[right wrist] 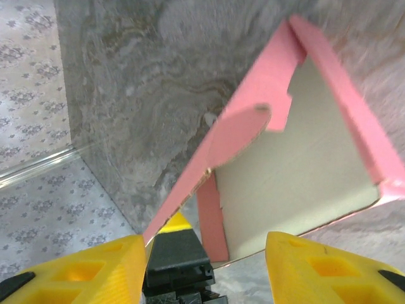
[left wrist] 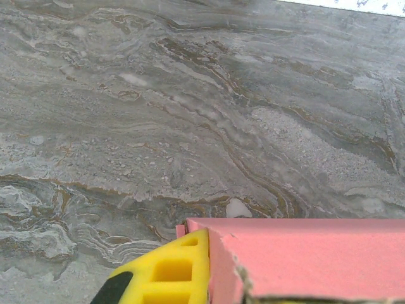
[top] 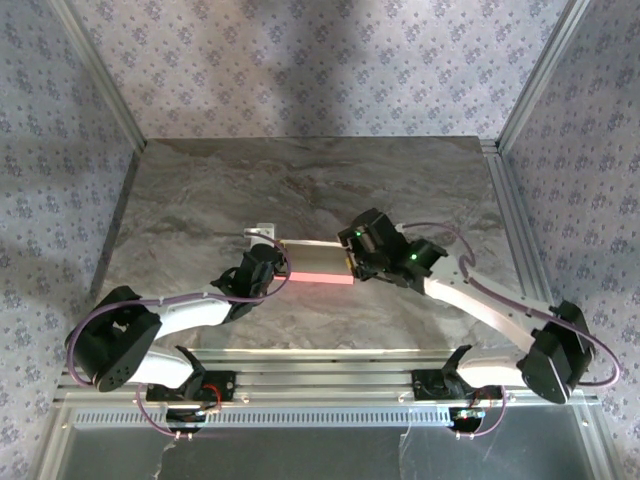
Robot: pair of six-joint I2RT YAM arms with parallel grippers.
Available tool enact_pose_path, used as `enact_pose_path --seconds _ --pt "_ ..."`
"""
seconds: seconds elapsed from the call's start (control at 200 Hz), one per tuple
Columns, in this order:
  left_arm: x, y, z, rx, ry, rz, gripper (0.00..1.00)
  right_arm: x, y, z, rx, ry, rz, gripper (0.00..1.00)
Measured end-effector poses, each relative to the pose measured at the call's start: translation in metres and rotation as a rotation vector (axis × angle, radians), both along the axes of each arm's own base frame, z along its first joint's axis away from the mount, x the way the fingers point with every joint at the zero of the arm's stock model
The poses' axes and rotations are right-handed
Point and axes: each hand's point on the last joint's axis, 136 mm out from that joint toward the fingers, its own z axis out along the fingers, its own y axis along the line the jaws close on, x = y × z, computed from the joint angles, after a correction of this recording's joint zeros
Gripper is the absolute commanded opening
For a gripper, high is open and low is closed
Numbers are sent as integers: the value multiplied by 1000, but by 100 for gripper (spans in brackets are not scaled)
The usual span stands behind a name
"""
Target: Fold the paper box
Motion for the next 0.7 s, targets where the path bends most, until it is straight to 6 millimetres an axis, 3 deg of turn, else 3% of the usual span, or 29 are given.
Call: enact_pose_path --seconds 0.25,0.7 --pt "0 0 0 0 0 0 0 8 22 -6 90 26 -64 42" --pt "0 0 0 -1 0 -1 0 28 35 -18 128 15 -100 25"
